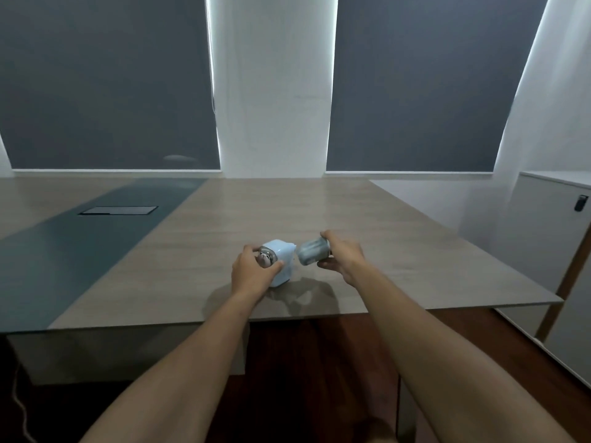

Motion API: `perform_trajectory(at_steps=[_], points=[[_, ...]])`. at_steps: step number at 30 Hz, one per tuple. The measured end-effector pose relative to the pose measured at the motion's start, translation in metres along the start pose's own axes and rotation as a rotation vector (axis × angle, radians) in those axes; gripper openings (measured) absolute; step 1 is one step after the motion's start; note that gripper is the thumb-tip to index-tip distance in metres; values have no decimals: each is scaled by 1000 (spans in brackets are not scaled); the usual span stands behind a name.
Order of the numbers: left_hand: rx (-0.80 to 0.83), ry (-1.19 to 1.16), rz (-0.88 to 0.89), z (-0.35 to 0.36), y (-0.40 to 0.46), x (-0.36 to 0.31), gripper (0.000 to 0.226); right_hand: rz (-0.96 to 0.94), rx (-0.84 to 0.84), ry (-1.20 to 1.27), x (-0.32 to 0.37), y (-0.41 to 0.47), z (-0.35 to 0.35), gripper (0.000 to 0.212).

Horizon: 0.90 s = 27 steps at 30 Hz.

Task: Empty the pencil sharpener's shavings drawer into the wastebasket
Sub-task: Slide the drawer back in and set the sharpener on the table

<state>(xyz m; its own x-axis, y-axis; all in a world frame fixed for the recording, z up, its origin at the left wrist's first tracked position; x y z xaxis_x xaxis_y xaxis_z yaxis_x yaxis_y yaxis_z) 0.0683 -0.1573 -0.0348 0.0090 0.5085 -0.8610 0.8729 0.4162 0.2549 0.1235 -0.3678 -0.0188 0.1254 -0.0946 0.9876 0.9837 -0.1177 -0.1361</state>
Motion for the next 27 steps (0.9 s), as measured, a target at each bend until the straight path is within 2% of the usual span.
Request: perform_trajectory(at_steps=[2,6,11,16,23,27], points=[[-17,-28,-37,1,6,4,55,25,9,32,-5,4,1,30],[-36,-152,-220,0,21,15,40,67,53,98,-11,11,6,33],[-14,-317,-323,8,34,25,40,72,115,124,-11,17,16,41],[40,-374,-312,15,38,23,37,55,135,98,-10,23,22,41],[114,-499,-275,19,40,8,49,53,140,101,-16,26,19,30],[125,-531,-253,22,38,0,51,35,187,86,-17,21,28,37]])
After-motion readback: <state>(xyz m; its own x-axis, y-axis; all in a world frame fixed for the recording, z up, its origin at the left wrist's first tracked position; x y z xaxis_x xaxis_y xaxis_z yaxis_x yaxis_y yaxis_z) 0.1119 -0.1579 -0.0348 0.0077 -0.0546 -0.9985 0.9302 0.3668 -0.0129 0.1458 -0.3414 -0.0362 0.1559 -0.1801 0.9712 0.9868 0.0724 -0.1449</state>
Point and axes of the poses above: each hand's wrist, its own y-axis towards the middle knuckle, its own z-axis out of the palm, x = y × z, the point moved 5 cm from there along y, towards the middle knuckle, and after that the axes turned 1 degree about y, right-handed, at the moved point
